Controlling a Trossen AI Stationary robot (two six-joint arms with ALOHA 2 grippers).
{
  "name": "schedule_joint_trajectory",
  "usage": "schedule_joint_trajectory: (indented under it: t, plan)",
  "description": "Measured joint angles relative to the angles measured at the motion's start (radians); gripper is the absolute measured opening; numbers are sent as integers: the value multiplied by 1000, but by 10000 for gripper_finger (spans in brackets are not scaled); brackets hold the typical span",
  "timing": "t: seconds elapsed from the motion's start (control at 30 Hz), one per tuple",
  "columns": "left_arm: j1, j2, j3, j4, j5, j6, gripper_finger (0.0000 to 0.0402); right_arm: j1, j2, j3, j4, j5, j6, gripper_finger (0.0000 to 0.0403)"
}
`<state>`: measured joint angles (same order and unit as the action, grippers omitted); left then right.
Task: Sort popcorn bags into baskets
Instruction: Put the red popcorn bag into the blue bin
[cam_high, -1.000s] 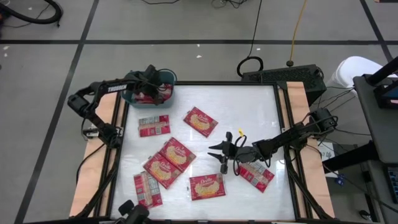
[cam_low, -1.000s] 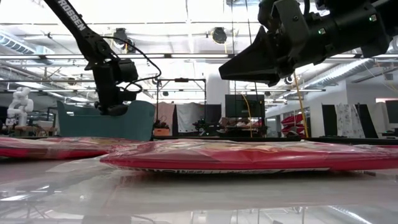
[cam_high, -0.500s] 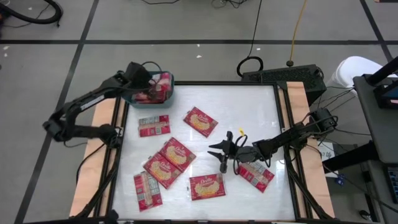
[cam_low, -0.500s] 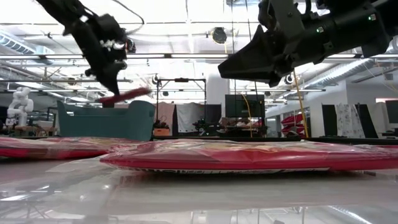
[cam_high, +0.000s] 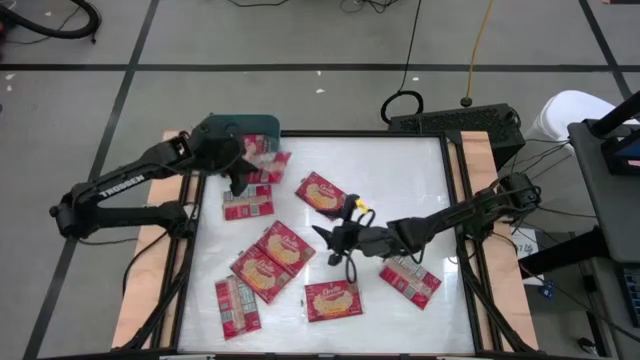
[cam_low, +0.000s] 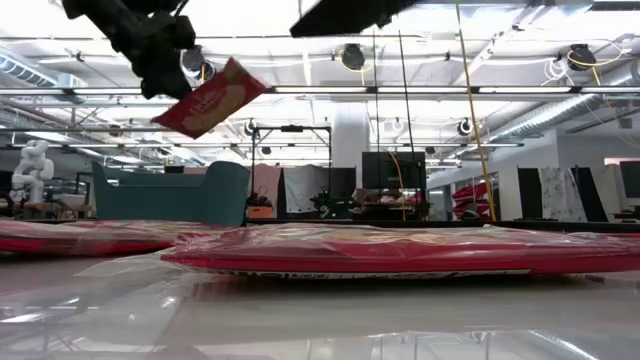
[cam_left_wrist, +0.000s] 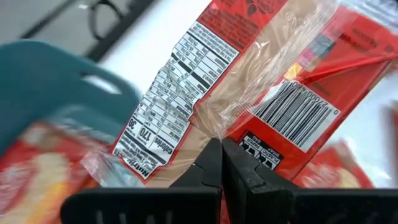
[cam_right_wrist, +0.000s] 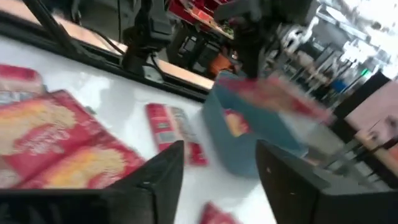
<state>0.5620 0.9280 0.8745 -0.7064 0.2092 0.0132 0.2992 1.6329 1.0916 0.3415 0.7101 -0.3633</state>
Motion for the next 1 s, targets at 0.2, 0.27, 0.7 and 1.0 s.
schedule_joint_trajectory:
  t: [0.2,0.27,0.7,1.0]
  plan:
    - [-190,26,0,-7,-4,-64,0,-28,20,65,-13,-2,-289,265]
    - [-242,38,0,0,-12,-80,0,-45,39,65,18,-5,-354,277]
    - [-400,192,1,22,-28,-117,0,-142,213,65,178,-273,-540,238]
    - [-408,234,2,39,-30,-90,19,-149,232,64,130,-327,-423,73]
